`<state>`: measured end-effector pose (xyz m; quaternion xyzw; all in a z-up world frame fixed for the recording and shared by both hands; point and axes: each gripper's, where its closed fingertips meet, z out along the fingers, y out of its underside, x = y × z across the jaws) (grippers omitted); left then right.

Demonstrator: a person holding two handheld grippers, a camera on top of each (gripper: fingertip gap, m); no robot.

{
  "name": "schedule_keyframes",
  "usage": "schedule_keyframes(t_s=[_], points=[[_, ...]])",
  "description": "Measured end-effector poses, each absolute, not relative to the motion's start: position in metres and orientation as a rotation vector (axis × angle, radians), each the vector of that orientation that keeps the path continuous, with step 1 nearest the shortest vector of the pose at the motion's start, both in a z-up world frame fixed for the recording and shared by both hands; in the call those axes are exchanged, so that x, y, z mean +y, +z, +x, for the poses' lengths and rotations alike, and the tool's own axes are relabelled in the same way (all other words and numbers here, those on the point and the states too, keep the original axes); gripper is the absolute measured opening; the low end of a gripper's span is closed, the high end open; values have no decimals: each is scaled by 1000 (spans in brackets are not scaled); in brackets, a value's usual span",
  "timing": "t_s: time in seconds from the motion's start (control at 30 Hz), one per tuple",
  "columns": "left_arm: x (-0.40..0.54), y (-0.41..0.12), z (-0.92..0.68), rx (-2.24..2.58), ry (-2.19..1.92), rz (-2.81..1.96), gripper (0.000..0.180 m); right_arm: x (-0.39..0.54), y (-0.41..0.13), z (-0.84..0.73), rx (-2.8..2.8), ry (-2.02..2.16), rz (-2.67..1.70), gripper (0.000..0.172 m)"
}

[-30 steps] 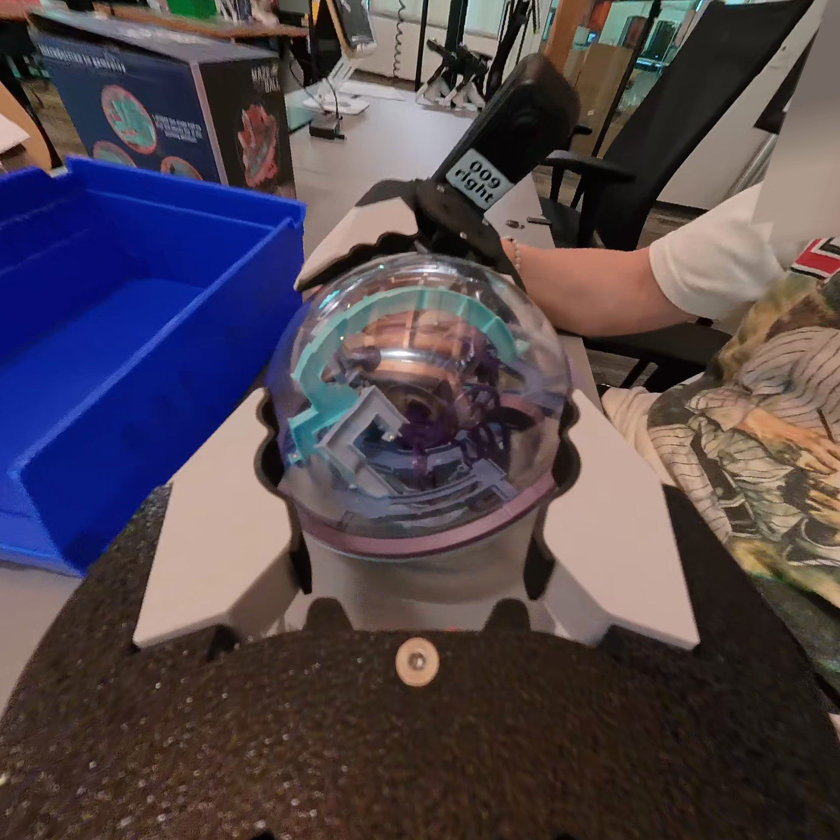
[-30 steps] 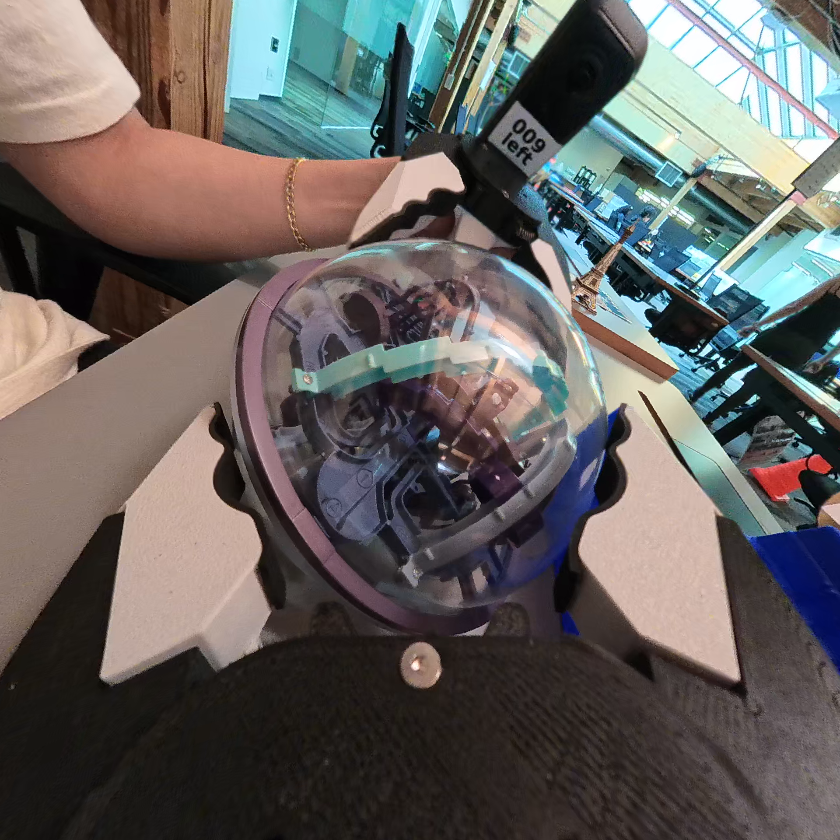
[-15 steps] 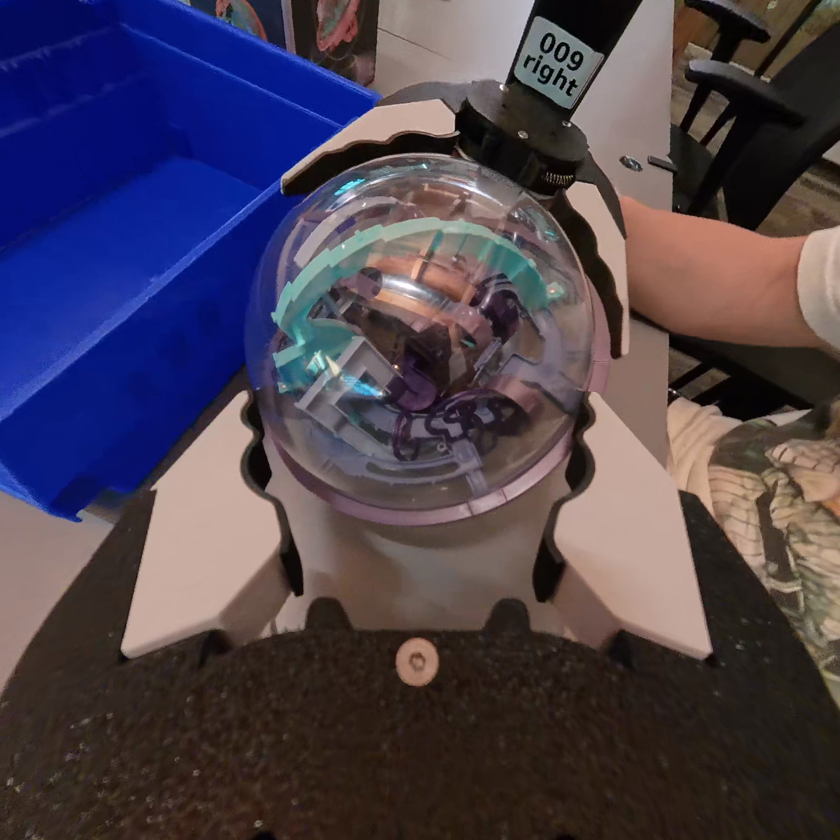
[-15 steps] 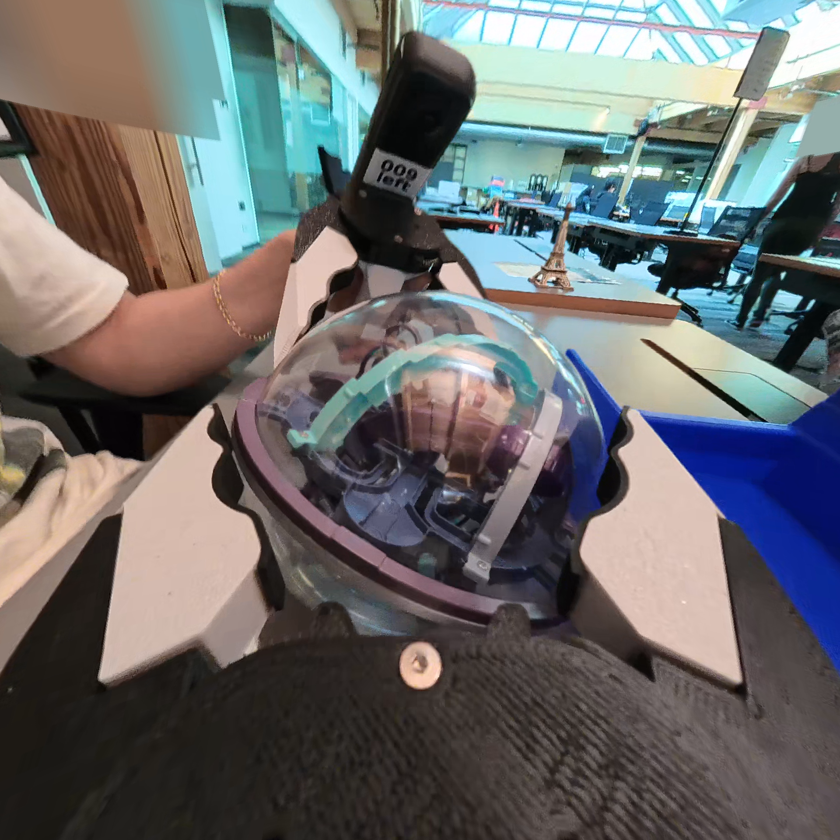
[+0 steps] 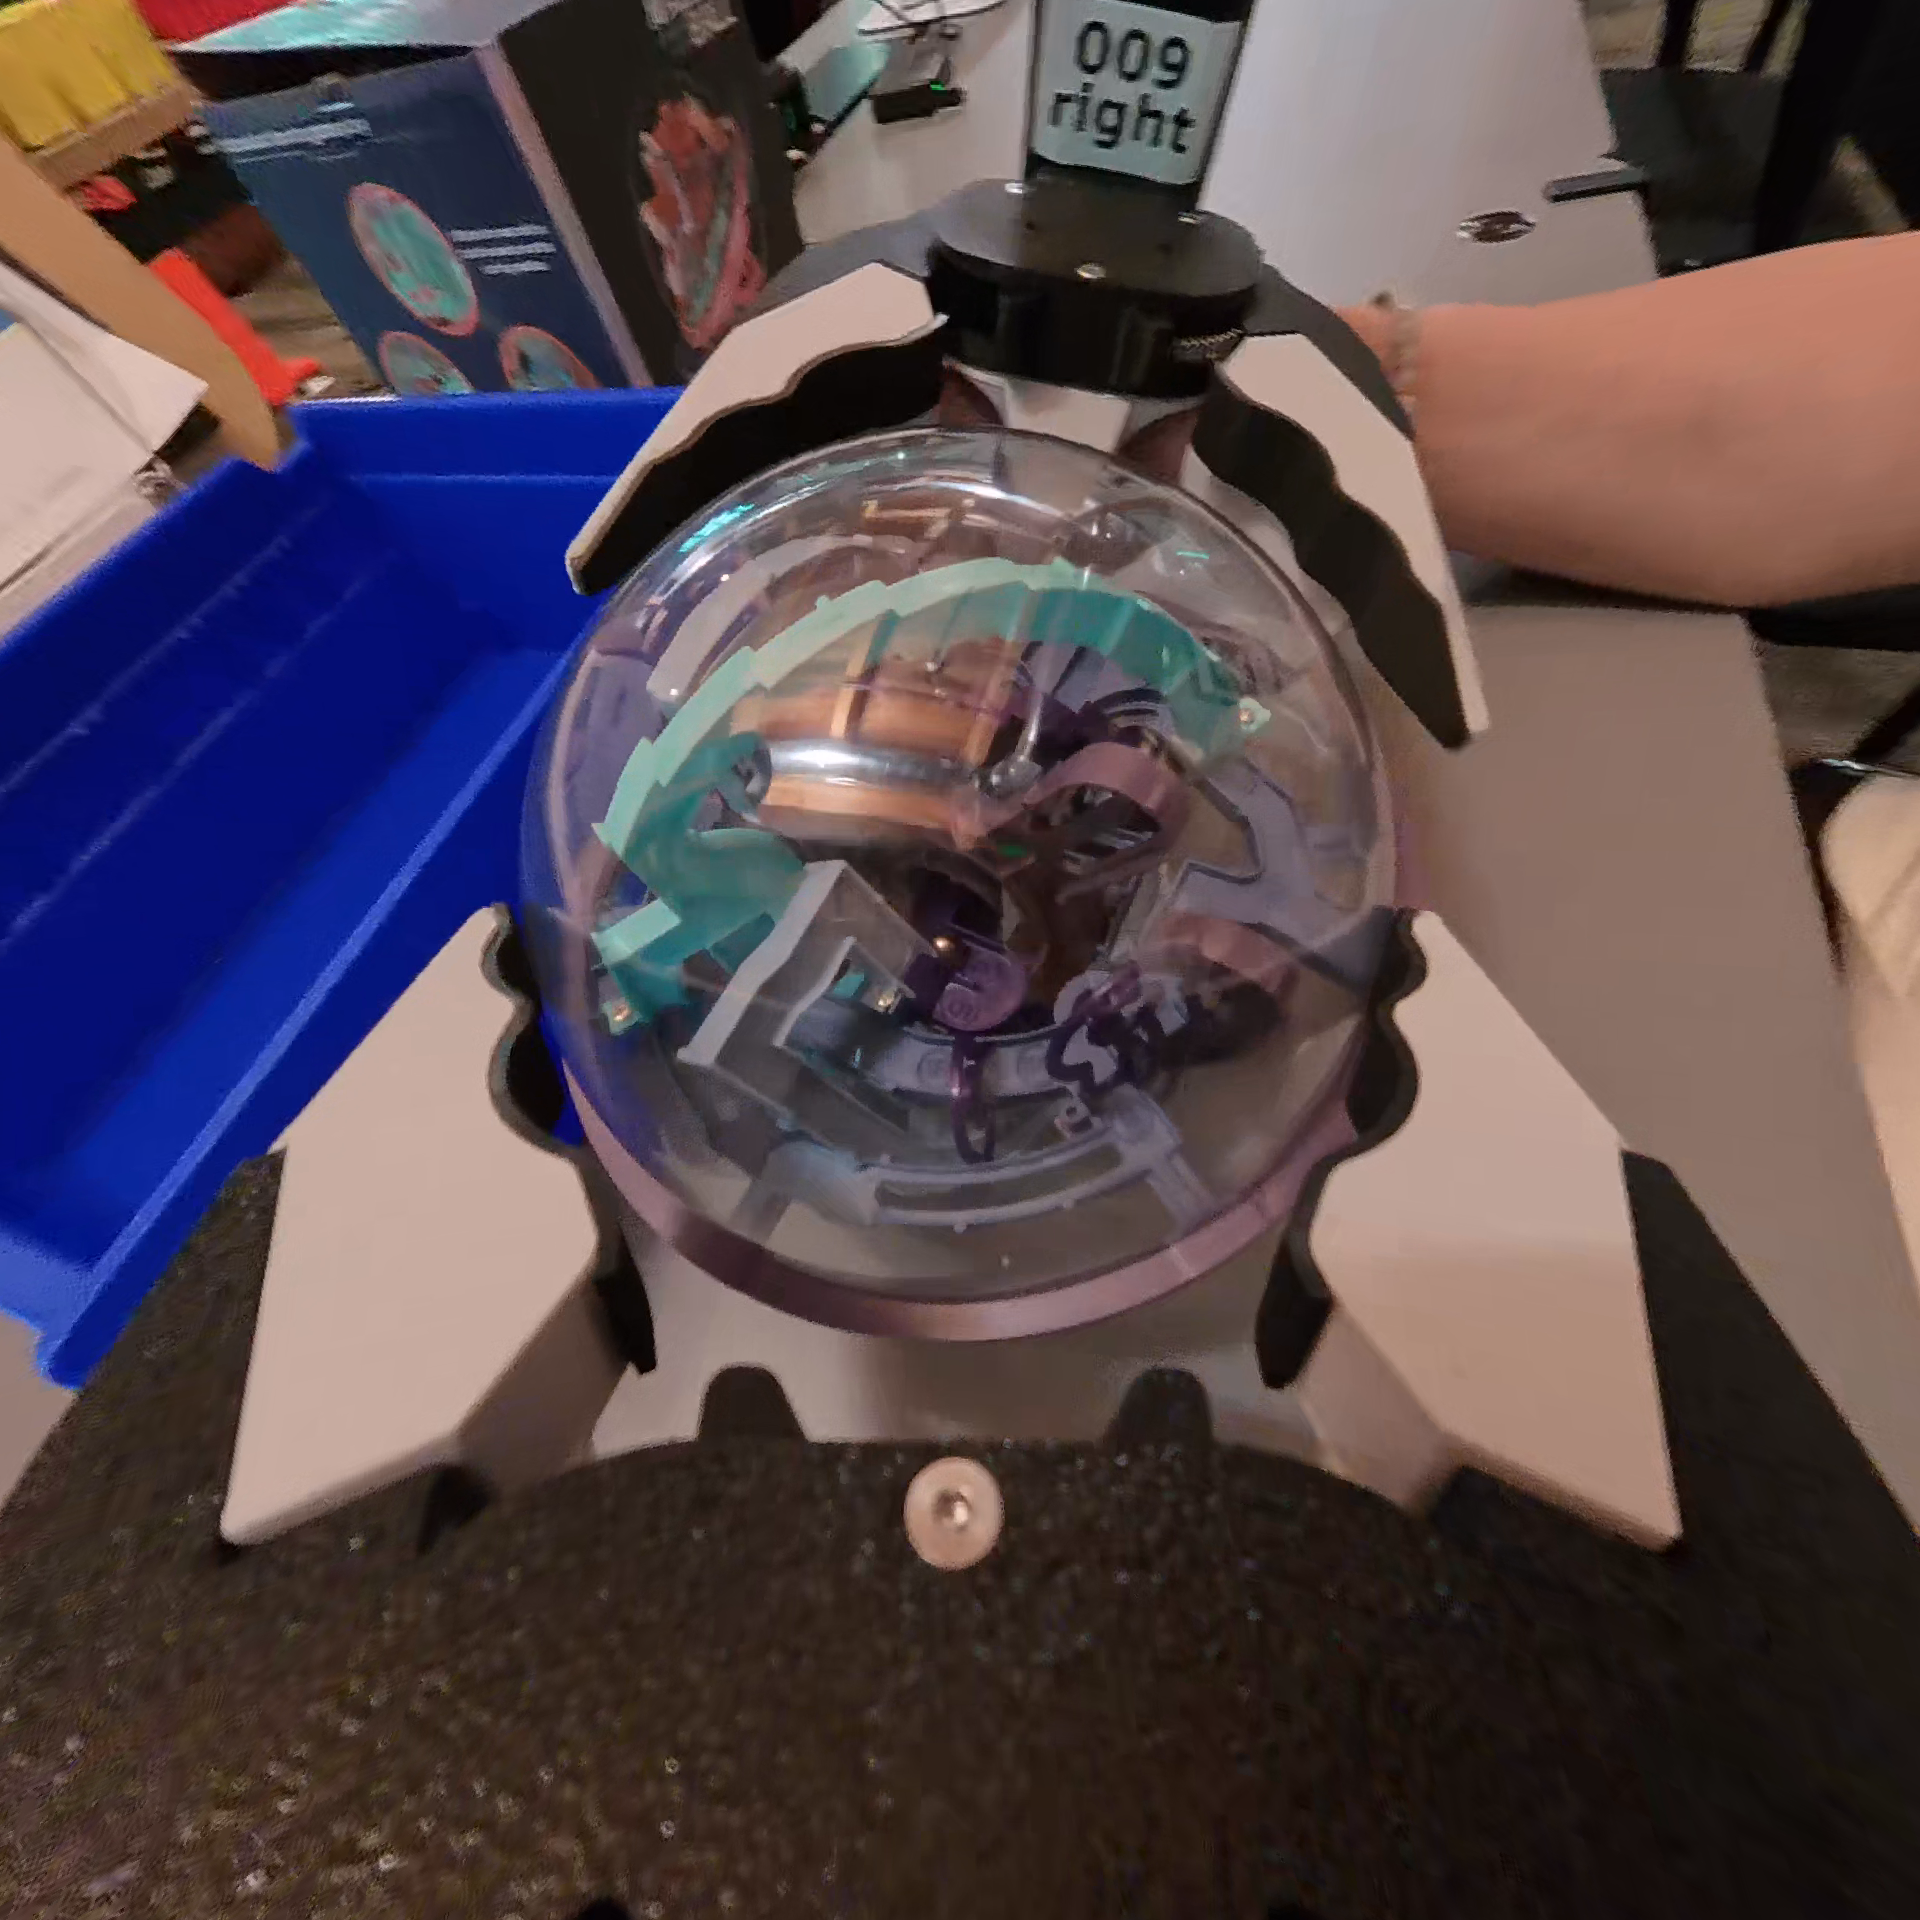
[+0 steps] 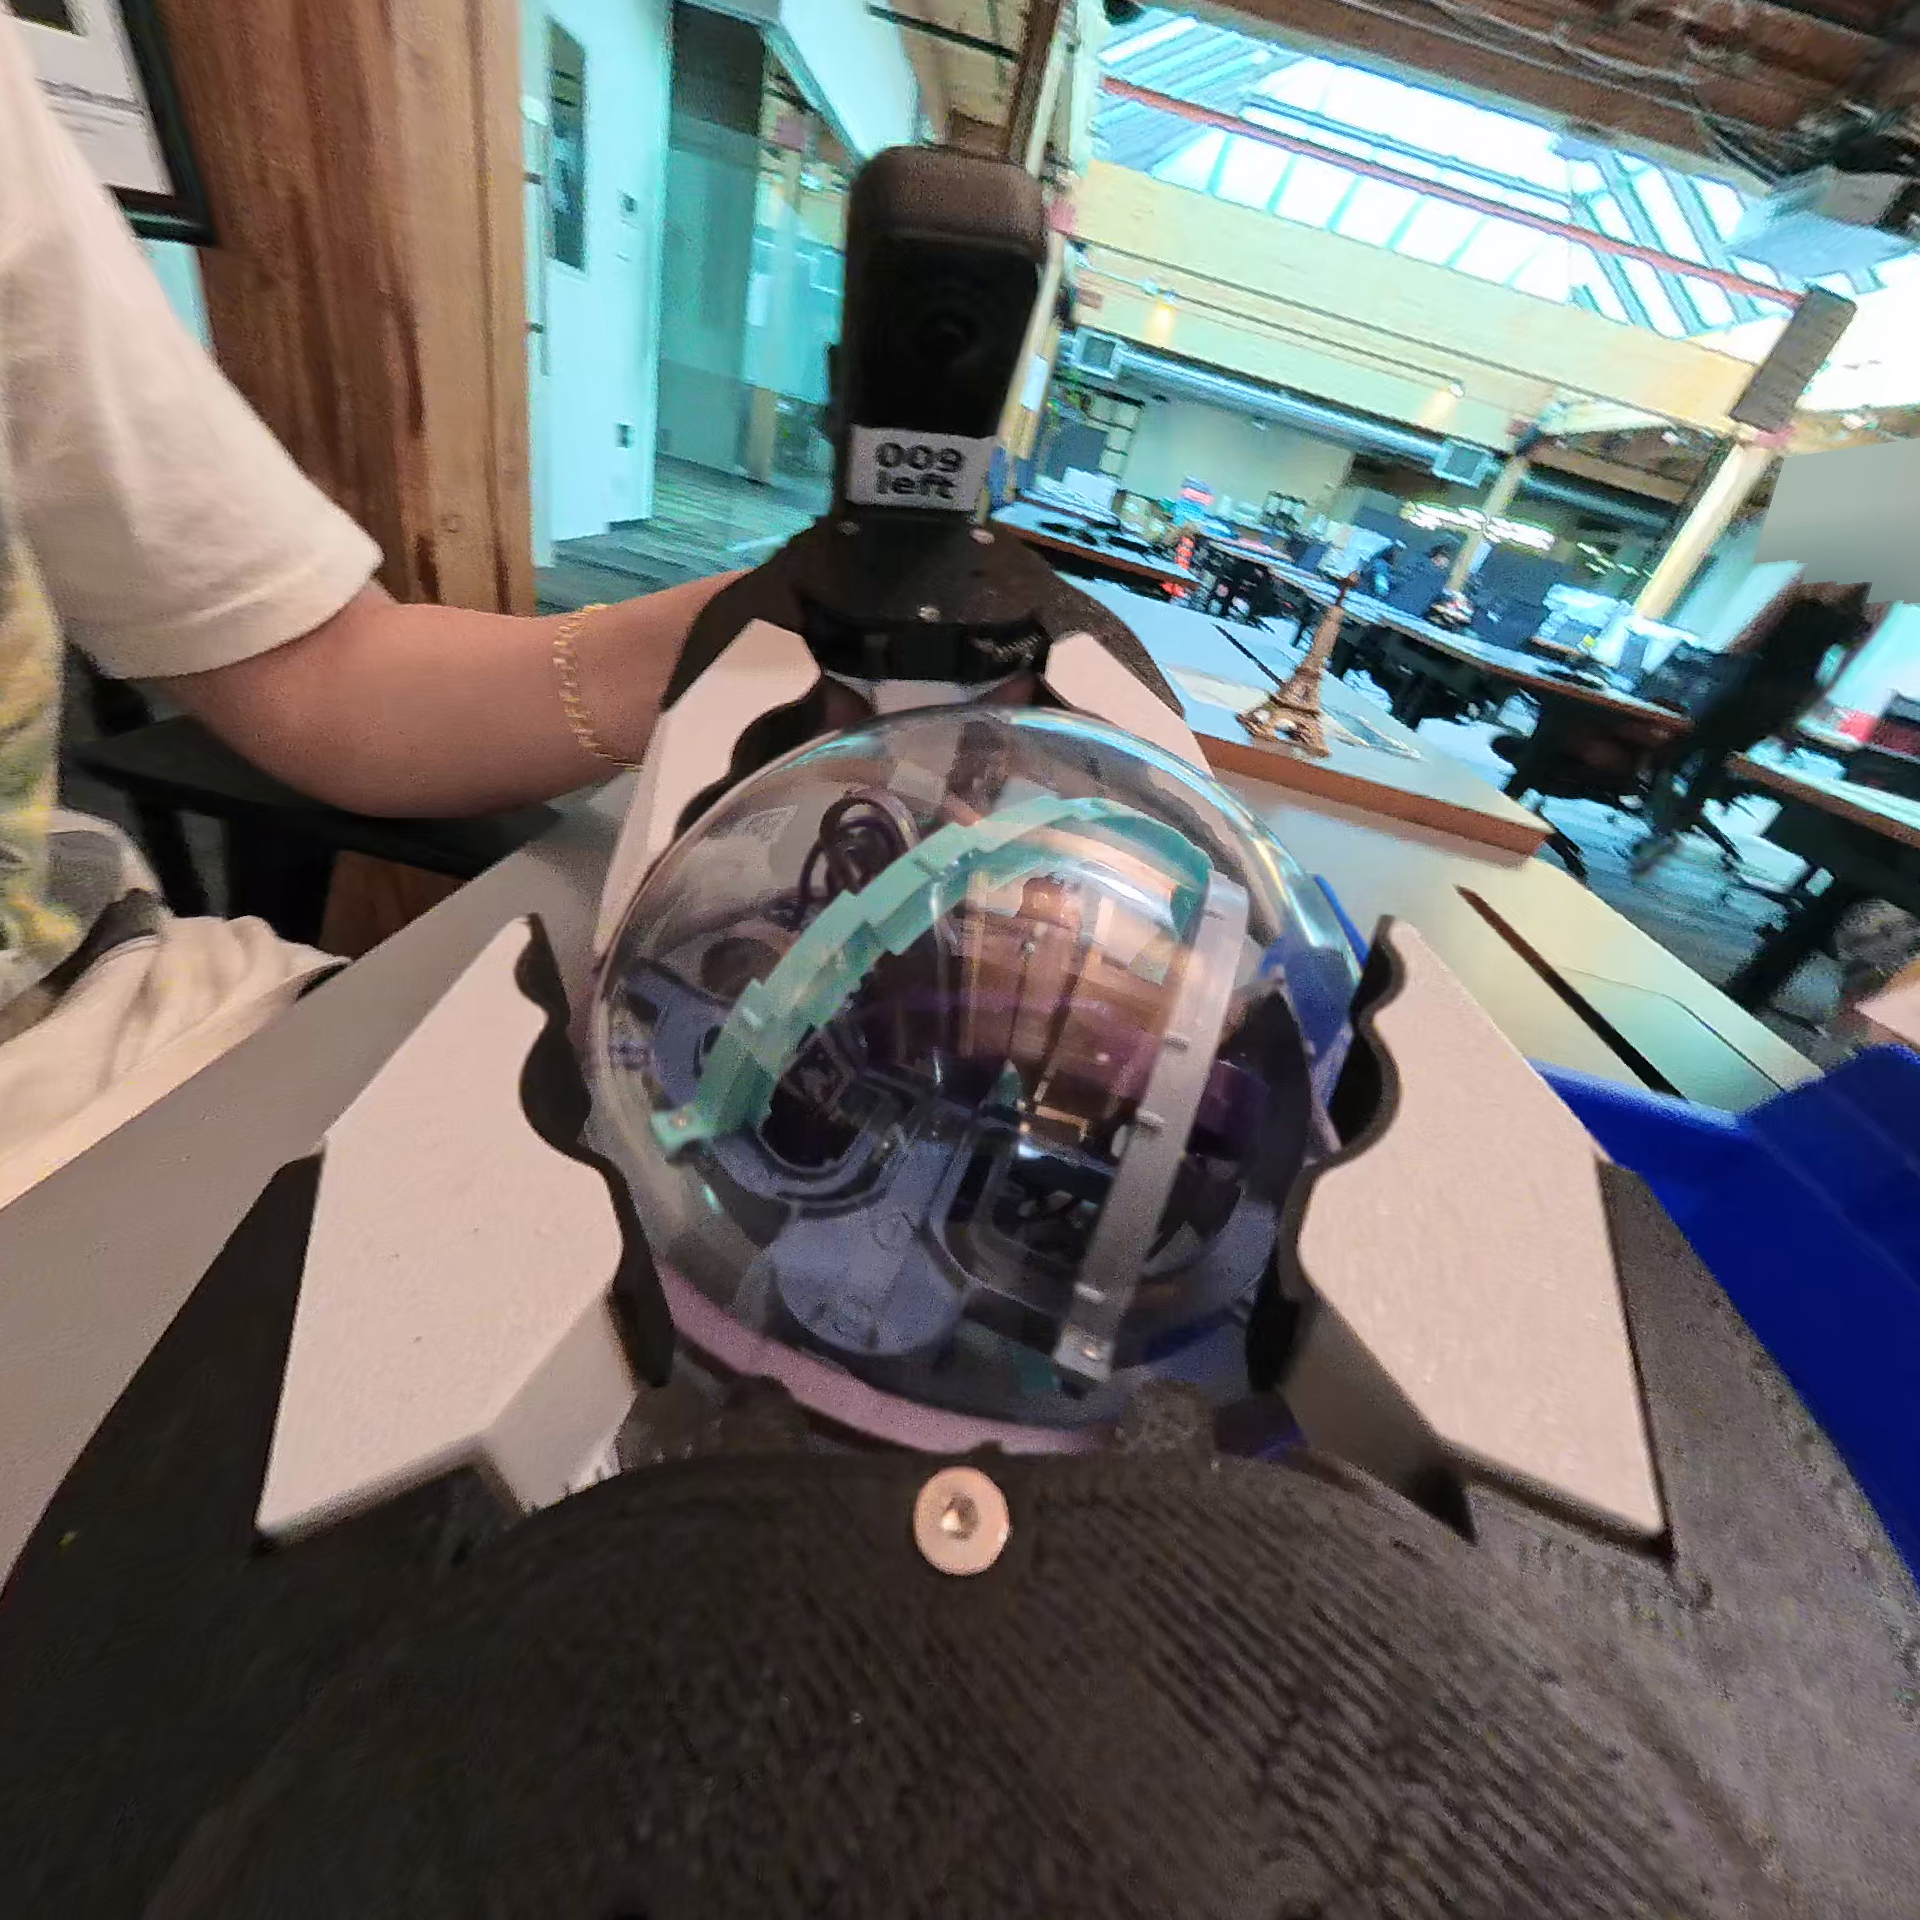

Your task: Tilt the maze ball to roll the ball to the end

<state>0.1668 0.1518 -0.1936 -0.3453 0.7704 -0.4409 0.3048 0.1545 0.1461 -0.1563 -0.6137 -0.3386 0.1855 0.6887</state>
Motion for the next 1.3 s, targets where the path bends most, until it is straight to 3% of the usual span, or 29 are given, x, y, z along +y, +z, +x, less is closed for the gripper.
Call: schedule_keyframes(t_s=[0.1,0.27,0.63,0.77,1.1,1.3], points=[[153,-191,180,1968,-1159,-956,151,155,-161,163,-709,365,-1416,157],[156,-190,186,1922,-1131,-950,152,161,-161,167,-677,335,-1434,157],[164,-192,177,1920,-1100,-691,153,158,-158,158,-773,221,-1396,142],[165,-193,182,1887,-1159,-757,155,169,-168,157,-790,124,-1442,158],[170,-205,178,1937,-1260,-1005,156,169,-174,158,-846,58,-1469,158],[164,-199,172,1946,-1371,-1141,147,161,-174,158,-875,88,-1492,158]])
